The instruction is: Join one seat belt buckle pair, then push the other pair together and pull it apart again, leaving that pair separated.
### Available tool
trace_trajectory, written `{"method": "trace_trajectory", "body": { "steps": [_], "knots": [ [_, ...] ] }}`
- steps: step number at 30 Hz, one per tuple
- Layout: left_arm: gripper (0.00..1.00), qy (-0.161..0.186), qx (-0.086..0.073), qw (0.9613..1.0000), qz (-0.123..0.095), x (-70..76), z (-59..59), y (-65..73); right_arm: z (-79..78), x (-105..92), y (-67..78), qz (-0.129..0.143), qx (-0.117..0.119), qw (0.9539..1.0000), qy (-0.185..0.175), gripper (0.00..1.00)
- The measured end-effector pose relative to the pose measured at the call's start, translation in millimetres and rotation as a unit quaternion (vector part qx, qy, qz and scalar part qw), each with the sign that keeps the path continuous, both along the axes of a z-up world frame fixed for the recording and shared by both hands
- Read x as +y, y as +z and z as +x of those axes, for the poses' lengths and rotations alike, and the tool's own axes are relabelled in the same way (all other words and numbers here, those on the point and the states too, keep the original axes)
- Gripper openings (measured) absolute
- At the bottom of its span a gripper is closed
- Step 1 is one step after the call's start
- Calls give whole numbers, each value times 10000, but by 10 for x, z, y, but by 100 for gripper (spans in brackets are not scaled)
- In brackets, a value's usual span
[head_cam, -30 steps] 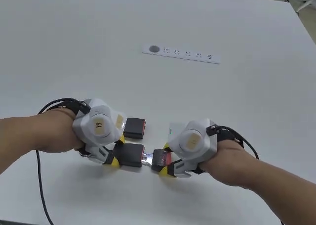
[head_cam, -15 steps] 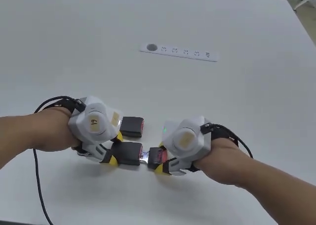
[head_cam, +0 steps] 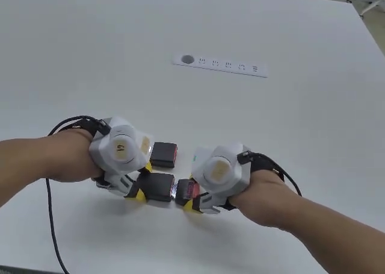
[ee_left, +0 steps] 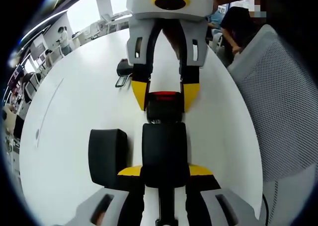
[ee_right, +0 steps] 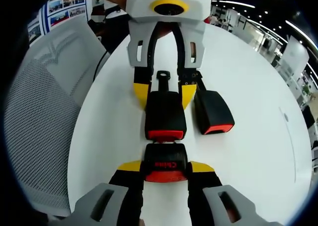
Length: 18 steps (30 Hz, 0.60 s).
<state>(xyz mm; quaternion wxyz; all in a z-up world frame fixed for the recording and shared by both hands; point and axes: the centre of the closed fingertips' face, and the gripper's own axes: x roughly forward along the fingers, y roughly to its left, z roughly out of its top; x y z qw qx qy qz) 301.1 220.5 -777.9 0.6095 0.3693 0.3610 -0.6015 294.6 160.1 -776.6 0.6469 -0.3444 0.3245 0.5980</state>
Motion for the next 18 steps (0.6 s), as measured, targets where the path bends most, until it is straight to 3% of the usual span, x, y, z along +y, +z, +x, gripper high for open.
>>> {"method": "trace_trajectory", "body": {
  "steps": [9,18],
  "knots": [
    [31,28,-13,10000,33,4,-11,-9,-14,-44,16,-33,14,10000,-70,30],
    [31,132,-23,9997,-201,15,-22,6,-19,-106,28,-33,-63,10000,-40,29]
  ]
}}
